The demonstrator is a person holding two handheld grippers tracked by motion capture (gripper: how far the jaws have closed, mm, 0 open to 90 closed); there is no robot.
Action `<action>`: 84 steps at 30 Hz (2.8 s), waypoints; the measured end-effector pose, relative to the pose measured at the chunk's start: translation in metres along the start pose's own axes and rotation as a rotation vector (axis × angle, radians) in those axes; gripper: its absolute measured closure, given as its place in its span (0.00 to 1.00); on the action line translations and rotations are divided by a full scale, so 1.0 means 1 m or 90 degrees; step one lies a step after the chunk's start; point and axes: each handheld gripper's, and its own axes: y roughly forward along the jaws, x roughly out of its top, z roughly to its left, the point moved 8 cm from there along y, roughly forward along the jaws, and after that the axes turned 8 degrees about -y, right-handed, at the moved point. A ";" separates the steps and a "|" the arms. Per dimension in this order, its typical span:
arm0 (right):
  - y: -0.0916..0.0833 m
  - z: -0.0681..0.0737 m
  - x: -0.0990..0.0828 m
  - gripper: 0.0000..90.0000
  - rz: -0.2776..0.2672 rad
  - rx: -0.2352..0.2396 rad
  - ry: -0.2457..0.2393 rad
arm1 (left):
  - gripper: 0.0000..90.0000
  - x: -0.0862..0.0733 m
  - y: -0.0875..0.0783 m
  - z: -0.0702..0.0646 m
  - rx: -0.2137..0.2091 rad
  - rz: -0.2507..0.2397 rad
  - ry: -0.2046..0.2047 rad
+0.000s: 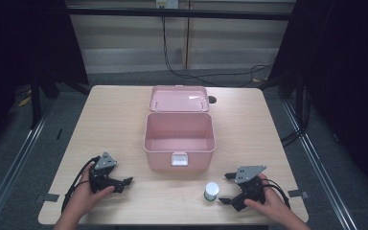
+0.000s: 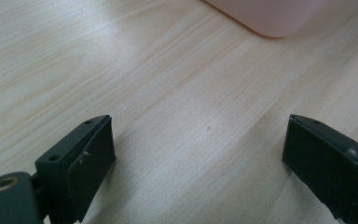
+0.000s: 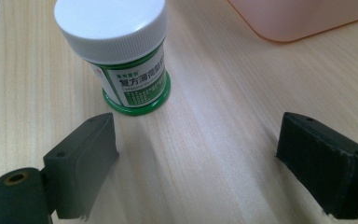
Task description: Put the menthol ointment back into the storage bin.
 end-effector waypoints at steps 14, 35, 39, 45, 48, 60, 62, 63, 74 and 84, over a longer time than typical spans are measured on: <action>-0.005 0.008 0.004 0.17 0.128 0.013 0.007 | 0.09 0.000 0.000 0.000 -0.002 0.000 0.000; -0.020 0.014 0.029 0.28 0.265 0.088 -0.004 | 0.09 0.000 0.000 0.000 -0.002 0.001 0.000; -0.019 0.017 0.038 0.28 0.272 0.099 -0.015 | 0.09 0.000 0.000 0.000 -0.002 0.001 0.000; -0.016 0.020 0.043 0.30 0.290 0.115 -0.022 | 0.09 0.000 0.000 0.000 -0.002 0.001 0.000; -0.015 0.021 0.047 0.30 0.293 0.118 -0.023 | 0.09 0.000 0.000 0.000 -0.002 0.001 0.000; -0.009 0.019 0.060 0.36 0.290 0.128 -0.030 | 0.09 0.000 0.000 0.000 -0.002 0.001 0.000; -0.007 0.020 0.063 0.39 0.295 0.133 -0.029 | 0.09 0.000 0.000 0.000 -0.002 0.001 0.000; -0.007 0.020 0.063 0.39 0.295 0.133 -0.029 | 0.09 0.000 0.000 0.000 -0.002 0.001 0.000; -0.003 0.017 0.072 0.50 0.299 0.144 -0.026 | 0.09 0.000 0.000 0.000 -0.002 0.001 0.000; -0.002 0.017 0.075 0.55 0.306 0.150 -0.033 | 0.09 0.000 0.000 0.000 -0.001 0.001 0.001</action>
